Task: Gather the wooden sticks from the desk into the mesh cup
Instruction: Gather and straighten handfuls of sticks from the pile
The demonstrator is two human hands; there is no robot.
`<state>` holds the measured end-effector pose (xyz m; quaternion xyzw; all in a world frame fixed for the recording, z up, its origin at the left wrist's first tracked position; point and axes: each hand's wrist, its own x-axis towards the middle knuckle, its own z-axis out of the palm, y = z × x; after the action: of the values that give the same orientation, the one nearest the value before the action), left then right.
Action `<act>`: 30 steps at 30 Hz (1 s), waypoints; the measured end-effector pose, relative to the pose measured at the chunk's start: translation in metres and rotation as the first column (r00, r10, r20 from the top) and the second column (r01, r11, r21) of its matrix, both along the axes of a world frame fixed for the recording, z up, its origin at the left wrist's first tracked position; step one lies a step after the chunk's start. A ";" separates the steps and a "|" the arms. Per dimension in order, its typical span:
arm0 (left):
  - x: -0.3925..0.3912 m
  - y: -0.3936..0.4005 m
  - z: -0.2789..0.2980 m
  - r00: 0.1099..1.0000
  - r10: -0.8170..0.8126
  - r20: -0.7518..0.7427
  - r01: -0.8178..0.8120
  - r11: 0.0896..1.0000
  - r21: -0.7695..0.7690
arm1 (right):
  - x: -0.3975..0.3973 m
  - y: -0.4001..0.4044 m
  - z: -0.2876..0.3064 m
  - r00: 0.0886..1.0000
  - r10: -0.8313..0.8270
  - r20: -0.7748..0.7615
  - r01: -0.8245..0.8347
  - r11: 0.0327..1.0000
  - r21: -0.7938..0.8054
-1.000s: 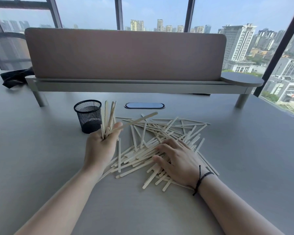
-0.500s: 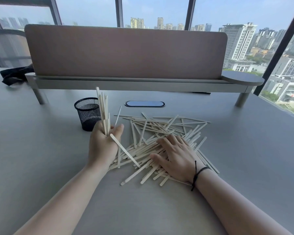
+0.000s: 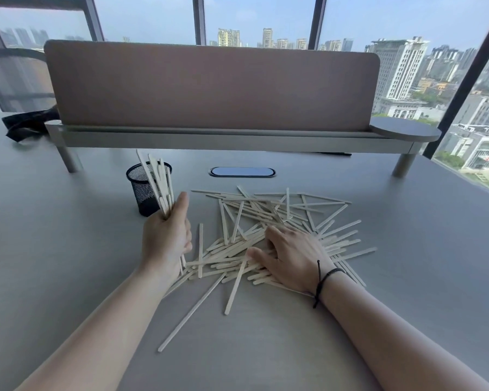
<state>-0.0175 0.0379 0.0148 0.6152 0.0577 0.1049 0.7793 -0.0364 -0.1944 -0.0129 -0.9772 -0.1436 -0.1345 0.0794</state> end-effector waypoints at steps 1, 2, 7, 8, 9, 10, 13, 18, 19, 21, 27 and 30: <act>-0.001 -0.001 0.000 1.000 -0.004 0.004 0.004 1.000 0.007 | -0.001 0.000 0.001 1.000 0.004 0.009 -0.004 1.000 0.003; -0.002 -0.001 0.000 1.000 -0.009 0.005 0.009 1.000 0.012 | -0.001 0.000 0.002 1.000 0.008 0.015 -0.008 1.000 0.008; -0.002 -0.002 0.000 0.999 -0.026 0.023 0.025 0.999 0.022 | -0.004 0.002 0.006 0.999 0.001 0.035 -0.001 1.000 0.014; -0.002 -0.001 -0.001 0.999 -0.024 0.033 0.023 0.999 0.031 | -0.004 0.002 0.006 0.999 -0.004 0.046 0.004 1.000 0.007; -0.002 -0.001 -0.001 0.999 -0.022 0.044 0.020 0.999 0.040 | -0.004 0.002 0.006 0.998 -0.005 0.057 0.005 1.000 0.003; -0.002 0.000 -0.001 0.998 -0.019 0.055 0.016 0.999 0.048 | -0.004 0.001 0.006 0.998 -0.003 0.069 0.003 1.000 0.001; -0.001 0.000 -0.003 0.997 -0.022 0.072 0.017 0.997 0.074 | -0.005 0.001 0.005 0.994 -0.004 0.108 0.007 1.000 -0.026; 0.001 0.001 -0.013 0.999 -0.012 0.043 0.006 0.991 0.134 | -0.007 -0.003 0.004 0.987 -0.049 0.155 0.055 0.998 -0.036; 0.002 0.001 -0.015 0.999 -0.009 0.035 0.003 0.989 0.145 | -0.008 -0.003 0.004 0.986 -0.043 0.160 0.048 0.998 -0.026; 0.002 0.001 -0.017 1.000 -0.007 0.028 0.003 0.988 0.155 | -0.010 -0.003 0.004 0.984 -0.023 0.177 0.024 1.000 -0.004; 0.001 -0.001 -0.019 0.997 -0.039 0.063 0.024 0.975 0.220 | -0.011 -0.002 0.005 0.991 -0.022 0.133 0.013 0.998 0.062; -0.002 -0.003 -0.018 0.995 -0.056 0.084 0.033 0.966 0.258 | -0.013 -0.001 0.007 0.994 0.027 0.106 -0.031 0.999 0.037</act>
<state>-0.0200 0.0346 -0.0030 0.7063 -0.0056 0.1217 0.6974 -0.0496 -0.1953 -0.0060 -0.9649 -0.1590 -0.1873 0.0923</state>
